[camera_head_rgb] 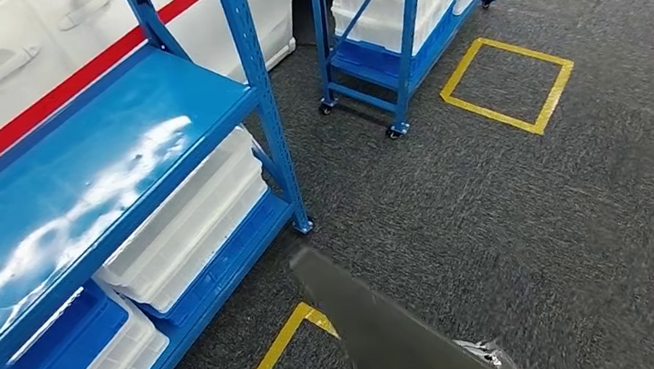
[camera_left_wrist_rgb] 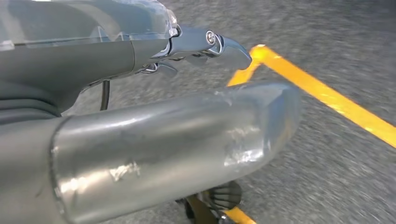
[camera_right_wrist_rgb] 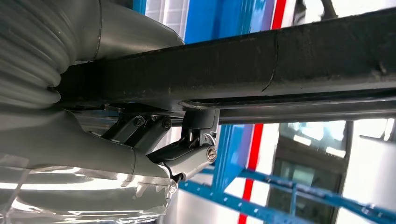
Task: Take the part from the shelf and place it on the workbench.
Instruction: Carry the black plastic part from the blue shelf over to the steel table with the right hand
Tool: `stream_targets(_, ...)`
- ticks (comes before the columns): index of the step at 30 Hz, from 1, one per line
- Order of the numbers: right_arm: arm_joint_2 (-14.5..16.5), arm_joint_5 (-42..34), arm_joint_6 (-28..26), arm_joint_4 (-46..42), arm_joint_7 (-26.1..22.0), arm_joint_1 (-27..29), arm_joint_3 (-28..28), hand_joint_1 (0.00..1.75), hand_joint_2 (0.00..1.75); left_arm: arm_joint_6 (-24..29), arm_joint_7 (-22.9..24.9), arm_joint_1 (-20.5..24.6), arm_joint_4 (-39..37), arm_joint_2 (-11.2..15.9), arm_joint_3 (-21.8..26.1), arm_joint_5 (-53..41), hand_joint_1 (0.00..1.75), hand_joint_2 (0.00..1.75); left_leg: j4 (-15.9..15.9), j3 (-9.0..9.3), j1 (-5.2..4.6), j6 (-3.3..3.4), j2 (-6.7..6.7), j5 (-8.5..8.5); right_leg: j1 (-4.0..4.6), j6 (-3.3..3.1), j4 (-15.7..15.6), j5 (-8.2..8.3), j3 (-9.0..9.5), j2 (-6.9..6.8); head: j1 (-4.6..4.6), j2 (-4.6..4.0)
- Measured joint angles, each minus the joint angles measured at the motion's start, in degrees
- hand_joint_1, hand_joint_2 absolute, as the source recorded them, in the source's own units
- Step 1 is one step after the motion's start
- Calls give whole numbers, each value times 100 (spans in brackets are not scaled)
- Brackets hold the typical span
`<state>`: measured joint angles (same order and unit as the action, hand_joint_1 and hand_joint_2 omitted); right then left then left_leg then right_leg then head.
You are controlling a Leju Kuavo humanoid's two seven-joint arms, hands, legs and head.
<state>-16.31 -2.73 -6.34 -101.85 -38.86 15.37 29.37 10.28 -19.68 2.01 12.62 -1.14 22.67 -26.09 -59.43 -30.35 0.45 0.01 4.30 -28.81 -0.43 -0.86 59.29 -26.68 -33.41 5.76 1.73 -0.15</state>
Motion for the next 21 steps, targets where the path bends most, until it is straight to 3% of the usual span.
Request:
stream_targets(2,2,-20,-51,-15,-39,122,-1,175,175,-8,-43,2,-1,-4,4,-16,0,0,45,16,-8,50,-63,6,-15,79,-10,42,-48,127,0,0)
stream_targets(3,5,-27,-65,-20,-53,181,-1,175,175,-9,-54,8,-1,-8,5,-20,0,0,74,26,-7,92,-136,32,-21,105,1,41,-67,108,-1,0)
stream_targets(5,11,-33,-80,-33,-67,245,-2,175,175,-11,-64,19,-1,-14,6,-23,0,0,140,35,-1,180,-292,88,-9,140,233,-123,-190,-154,-1,0)
stream_targets(7,20,-38,-88,-38,-75,258,-8,175,175,-14,-68,11,-1,-15,6,-24,0,0,159,21,-15,215,-448,108,-12,160,848,-483,-474,-461,-2,0)
stream_targets(9,33,-50,-113,-38,-76,279,-14,175,175,-19,-53,-13,-5,-15,7,-25,0,0,154,4,-32,219,-621,106,-34,185,1440,-709,-740,-540,-2,0)
stream_targets(10,39,-60,-131,-38,-74,297,-17,175,175,-21,-37,-18,-8,-16,8,-25,0,0,153,0,-38,218,-711,103,-41,191,1508,-685,-755,-560,-1,0)
stream_targets(12,39,-85,-173,-38,-70,324,-18,175,175,-22,3,-12,-13,-25,12,-24,0,0,152,9,-42,205,-853,93,-37,171,954,-372,-422,-663,-2,0)
stream_targets(13,39,-106,-190,-39,-66,327,-19,175,175,-22,25,-8,-14,-30,16,-23,0,0,150,22,-51,189,-916,82,-15,146,533,-237,-187,-822,-1,0)
stream_targets(15,40,-170,-202,-44,-55,321,-20,175,175,-25,57,-10,-15,-39,30,-22,0,0,144,47,-74,139,-1019,56,42,85,-4,-104,108,-1036,-1,0)
stream_targets(16,40,-208,-204,-47,-50,320,-21,175,175,-26,66,-12,-16,-42,38,-22,0,0,145,60,-83,111,-1077,46,68,62,-82,-110,135,-1061,-1,0)
stream_targets(18,40,-265,-207,-52,-44,329,-21,175,175,-29,73,-11,-18,-51,50,-23,0,0,144,89,-82,54,-1179,21,62,12,-112,-71,128,-910,-1,0)
stream_targets(19,40,-284,-209,-52,-43,331,-21,175,175,-28,70,-10,-18,-55,55,-24,0,0,97,84,-73,23,-1123,-33,46,-18,-143,-49,133,-842,-1,0)
stream_targets(21,40,-302,-212,-53,-44,314,-21,175,175,-26,54,-17,-18,-59,91,-25,0,0,-313,-73,-49,-28,-822,-319,14,-77,-191,1,143,-706,-1,0)
